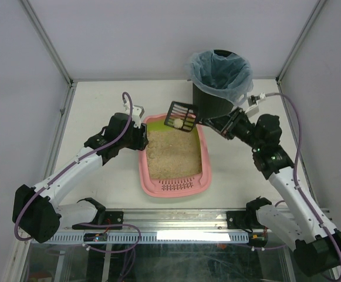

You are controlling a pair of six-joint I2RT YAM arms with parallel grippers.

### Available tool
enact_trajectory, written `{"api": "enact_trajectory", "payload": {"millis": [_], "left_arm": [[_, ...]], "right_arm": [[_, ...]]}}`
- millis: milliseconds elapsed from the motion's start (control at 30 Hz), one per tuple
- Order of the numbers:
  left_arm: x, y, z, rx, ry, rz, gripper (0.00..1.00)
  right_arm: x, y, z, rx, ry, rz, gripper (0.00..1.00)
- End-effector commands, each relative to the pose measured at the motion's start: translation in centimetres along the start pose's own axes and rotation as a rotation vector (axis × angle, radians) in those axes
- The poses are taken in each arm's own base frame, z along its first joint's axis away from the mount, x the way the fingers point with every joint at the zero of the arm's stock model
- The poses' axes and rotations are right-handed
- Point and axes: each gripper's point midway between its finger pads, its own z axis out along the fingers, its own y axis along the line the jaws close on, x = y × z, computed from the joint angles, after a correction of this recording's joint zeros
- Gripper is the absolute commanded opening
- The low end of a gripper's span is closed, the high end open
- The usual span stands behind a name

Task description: Clean the litter box

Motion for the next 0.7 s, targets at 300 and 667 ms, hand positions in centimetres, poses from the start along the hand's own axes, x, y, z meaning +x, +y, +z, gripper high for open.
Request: {"api": "enact_trajectory", "payload": {"millis": [300, 667], "left_arm": [[-2.2, 0.4, -0.5, -0.033, -0.087, 0.029, 0.47], [-1.7, 0.5, 0.0, -0.041, -0.058, 0.03, 0.47]], "right_arm": [[-17.4, 6.9, -0.6, 0.201, -0.454, -0.331, 0.0], [-25.2, 6.0, -0.5, 0.438, -0.614, -0.785, 0.0]]}}
